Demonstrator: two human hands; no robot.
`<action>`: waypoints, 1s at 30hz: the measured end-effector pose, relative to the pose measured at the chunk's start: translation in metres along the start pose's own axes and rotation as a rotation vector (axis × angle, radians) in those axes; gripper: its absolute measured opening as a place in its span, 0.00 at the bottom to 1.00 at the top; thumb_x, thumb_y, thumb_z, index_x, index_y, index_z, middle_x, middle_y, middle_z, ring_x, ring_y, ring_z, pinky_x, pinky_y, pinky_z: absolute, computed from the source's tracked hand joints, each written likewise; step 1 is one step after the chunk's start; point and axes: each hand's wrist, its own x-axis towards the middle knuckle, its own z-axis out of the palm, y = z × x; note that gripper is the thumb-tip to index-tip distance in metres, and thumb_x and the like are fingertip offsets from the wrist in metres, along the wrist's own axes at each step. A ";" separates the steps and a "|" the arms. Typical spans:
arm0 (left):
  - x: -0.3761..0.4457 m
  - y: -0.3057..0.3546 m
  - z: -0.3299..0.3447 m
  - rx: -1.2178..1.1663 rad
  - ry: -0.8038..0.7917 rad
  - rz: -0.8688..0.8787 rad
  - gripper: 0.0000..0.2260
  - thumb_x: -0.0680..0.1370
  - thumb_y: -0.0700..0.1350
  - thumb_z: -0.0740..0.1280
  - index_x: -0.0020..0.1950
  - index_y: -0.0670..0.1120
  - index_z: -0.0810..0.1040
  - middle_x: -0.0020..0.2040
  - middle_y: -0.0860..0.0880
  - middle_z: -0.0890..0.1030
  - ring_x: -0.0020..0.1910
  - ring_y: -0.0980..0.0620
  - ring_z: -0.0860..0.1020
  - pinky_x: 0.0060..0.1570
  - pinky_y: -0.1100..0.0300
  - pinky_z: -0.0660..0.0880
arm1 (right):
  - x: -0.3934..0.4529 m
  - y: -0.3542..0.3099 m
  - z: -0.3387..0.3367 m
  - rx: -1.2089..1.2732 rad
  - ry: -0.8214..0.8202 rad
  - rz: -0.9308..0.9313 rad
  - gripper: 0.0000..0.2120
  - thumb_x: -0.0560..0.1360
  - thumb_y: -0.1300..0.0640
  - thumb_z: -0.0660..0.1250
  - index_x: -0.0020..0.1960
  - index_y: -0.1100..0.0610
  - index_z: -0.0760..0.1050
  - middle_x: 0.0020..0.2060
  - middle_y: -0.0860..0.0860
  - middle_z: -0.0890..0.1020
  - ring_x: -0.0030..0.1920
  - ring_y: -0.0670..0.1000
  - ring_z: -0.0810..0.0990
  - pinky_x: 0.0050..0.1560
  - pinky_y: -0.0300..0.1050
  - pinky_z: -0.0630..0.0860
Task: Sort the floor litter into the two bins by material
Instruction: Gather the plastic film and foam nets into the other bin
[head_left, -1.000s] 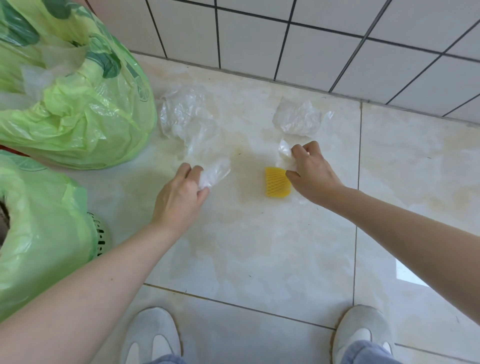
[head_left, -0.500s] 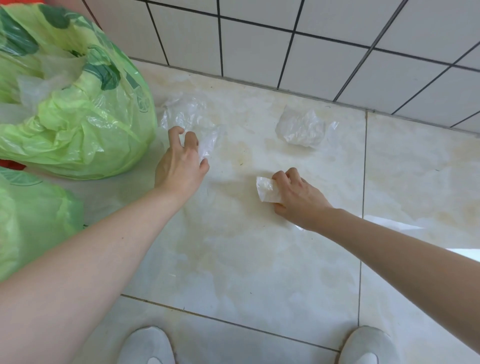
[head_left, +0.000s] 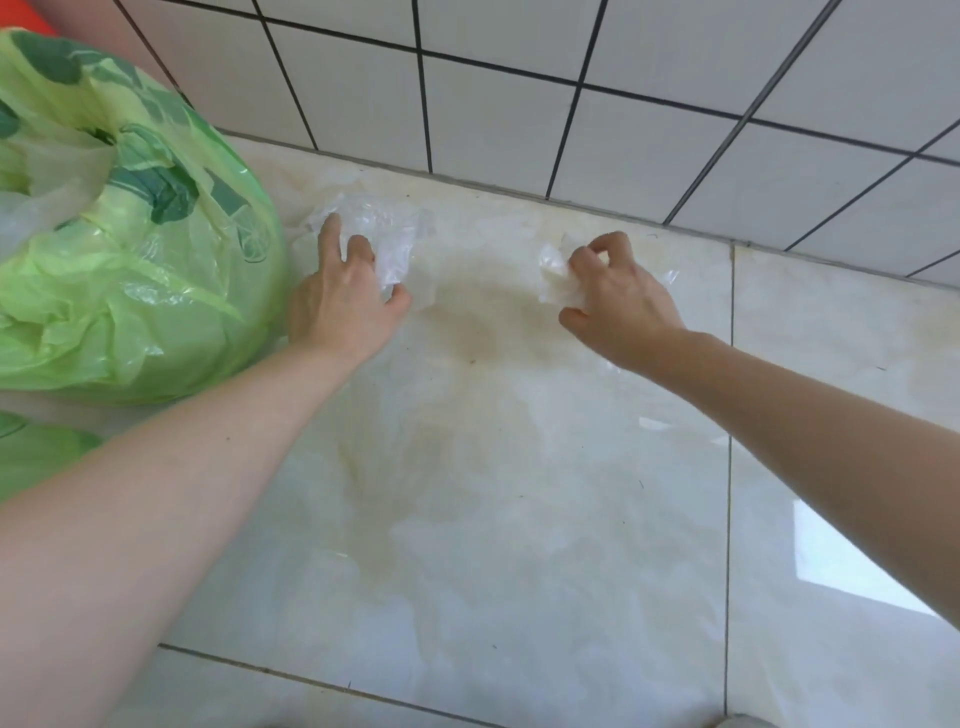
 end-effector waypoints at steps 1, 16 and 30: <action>0.006 -0.001 0.002 0.004 -0.033 -0.032 0.23 0.77 0.54 0.62 0.64 0.39 0.66 0.78 0.43 0.51 0.49 0.34 0.77 0.38 0.53 0.66 | 0.007 0.005 0.002 -0.015 -0.019 0.032 0.20 0.73 0.55 0.65 0.63 0.59 0.67 0.68 0.57 0.63 0.53 0.61 0.76 0.42 0.47 0.69; 0.004 -0.012 0.036 0.044 -0.108 0.055 0.14 0.73 0.42 0.66 0.55 0.37 0.69 0.54 0.38 0.71 0.42 0.35 0.77 0.37 0.47 0.74 | 0.006 0.027 0.039 -0.101 -0.057 0.064 0.18 0.74 0.58 0.65 0.60 0.62 0.65 0.56 0.61 0.68 0.44 0.62 0.77 0.37 0.49 0.69; -0.028 -0.006 0.014 0.173 -0.233 0.222 0.10 0.76 0.46 0.63 0.53 0.42 0.76 0.52 0.41 0.78 0.52 0.38 0.78 0.47 0.51 0.74 | -0.019 0.006 0.029 0.090 -0.174 0.073 0.09 0.75 0.55 0.61 0.52 0.59 0.66 0.44 0.54 0.70 0.42 0.60 0.74 0.40 0.46 0.68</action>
